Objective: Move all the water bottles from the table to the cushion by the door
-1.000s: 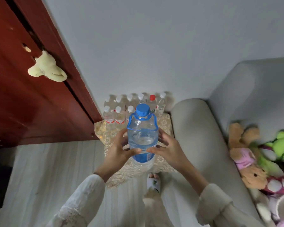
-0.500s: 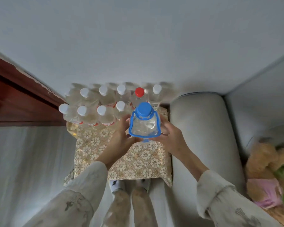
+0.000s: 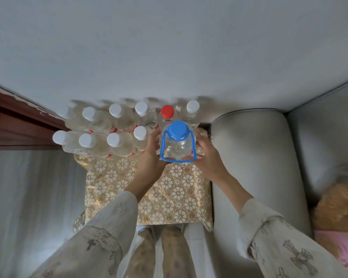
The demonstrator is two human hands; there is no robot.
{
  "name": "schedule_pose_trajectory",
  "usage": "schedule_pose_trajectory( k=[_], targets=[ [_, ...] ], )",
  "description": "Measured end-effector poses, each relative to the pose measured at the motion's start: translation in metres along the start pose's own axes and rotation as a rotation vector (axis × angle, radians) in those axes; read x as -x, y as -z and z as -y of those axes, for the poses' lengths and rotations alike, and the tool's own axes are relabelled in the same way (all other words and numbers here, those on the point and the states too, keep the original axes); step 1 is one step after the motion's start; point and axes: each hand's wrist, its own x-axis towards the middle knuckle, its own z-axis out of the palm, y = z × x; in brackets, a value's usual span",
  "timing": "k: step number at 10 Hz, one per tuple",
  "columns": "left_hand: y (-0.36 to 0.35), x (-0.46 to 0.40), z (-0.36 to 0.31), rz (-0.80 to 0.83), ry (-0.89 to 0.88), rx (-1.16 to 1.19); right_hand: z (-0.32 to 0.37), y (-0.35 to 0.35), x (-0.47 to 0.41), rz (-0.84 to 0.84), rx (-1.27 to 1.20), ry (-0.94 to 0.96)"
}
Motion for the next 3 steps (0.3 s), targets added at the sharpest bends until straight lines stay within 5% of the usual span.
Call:
schedule_pose_trajectory(
  k=[2,3],
  targets=[
    [0.015,0.013,-0.015,0.101,0.046,-0.134,0.018,0.007,0.019,0.101,0.203,-0.155],
    [0.040,0.023,-0.030,0.137,0.093,-0.235,0.044,0.019,0.034,0.003,0.270,-0.179]
  ],
)
